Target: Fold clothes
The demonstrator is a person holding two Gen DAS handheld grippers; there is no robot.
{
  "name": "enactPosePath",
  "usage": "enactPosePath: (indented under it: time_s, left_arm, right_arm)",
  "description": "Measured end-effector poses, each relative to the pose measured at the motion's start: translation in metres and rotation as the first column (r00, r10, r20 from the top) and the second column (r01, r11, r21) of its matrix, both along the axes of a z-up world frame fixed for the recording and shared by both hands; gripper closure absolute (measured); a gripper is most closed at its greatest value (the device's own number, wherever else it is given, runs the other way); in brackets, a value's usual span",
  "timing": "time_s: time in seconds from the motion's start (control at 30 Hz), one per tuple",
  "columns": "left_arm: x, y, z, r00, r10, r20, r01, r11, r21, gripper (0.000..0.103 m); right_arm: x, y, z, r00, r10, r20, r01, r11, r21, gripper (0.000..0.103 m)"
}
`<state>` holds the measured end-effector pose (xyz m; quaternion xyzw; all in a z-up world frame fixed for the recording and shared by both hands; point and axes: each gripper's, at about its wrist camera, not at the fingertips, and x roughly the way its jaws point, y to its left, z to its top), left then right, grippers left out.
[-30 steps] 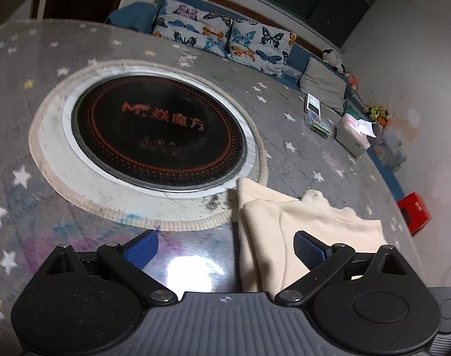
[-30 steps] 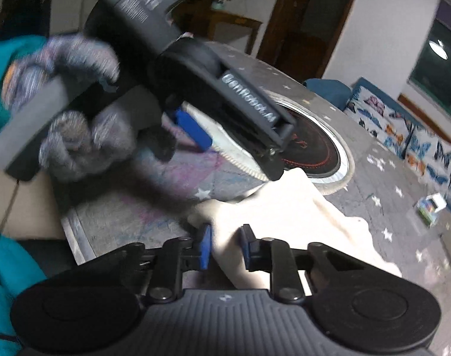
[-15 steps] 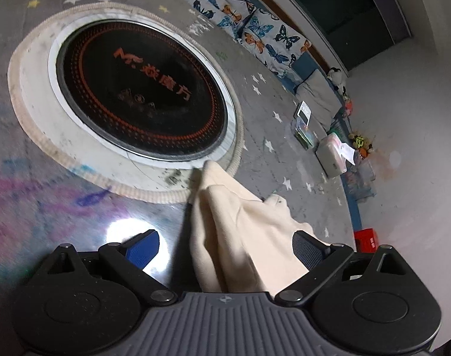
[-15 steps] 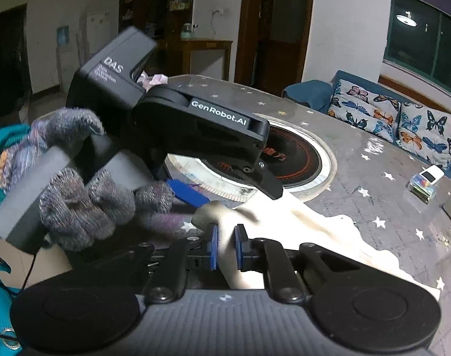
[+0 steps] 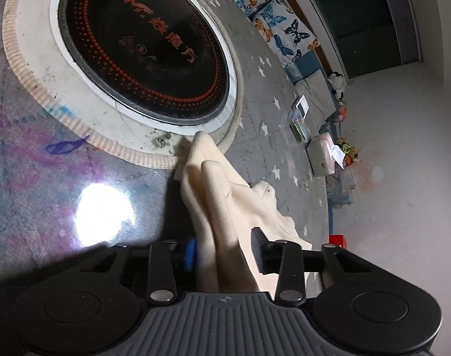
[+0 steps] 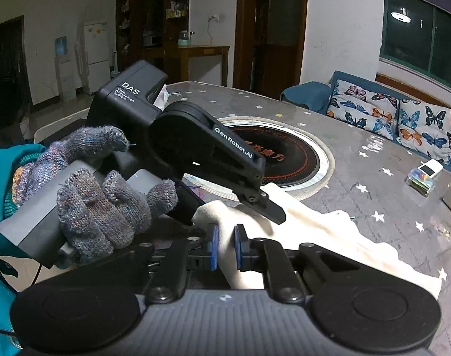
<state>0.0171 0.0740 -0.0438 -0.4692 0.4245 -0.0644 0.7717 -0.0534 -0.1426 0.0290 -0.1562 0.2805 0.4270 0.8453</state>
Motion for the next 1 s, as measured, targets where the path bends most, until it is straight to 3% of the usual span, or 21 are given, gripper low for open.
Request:
enactPosePath:
  time_s: [0.13,0.53,0.77,0.9,1.0]
  left_arm:
    - [0.0,-0.005,0.003,1.0,-0.017,0.014,0.016,0.998,0.064,0.074]
    - [-0.003,-0.018,0.011,0.996,-0.065,0.053,0.054,0.98,0.192,0.077]
    - [-0.003,-0.026,0.015,0.994,-0.089,0.068,0.069,0.965,0.254,0.077]
    - [-0.003,-0.029,0.016,0.992,-0.103,0.075,0.078,0.955,0.285,0.077]
    - [-0.003,-0.031,0.017,0.99,-0.113,0.08,0.084,0.949,0.305,0.077]
  right_arm:
    - [0.0,0.001,-0.002,1.0,0.003,-0.004,-0.003,1.0,-0.004,0.093]
    - [0.001,-0.016,0.002,0.999,-0.05,-0.012,0.05,0.999,-0.005,0.084]
    - [0.019,-0.052,0.004,0.979,-0.203,-0.025,0.203,0.979,0.008,0.081]
    - [0.031,-0.075,0.001,0.952,-0.302,-0.048,0.303,0.953,0.015,0.081]
    - [0.036,-0.092,-0.004,0.929,-0.366,-0.057,0.367,0.93,0.012,0.075]
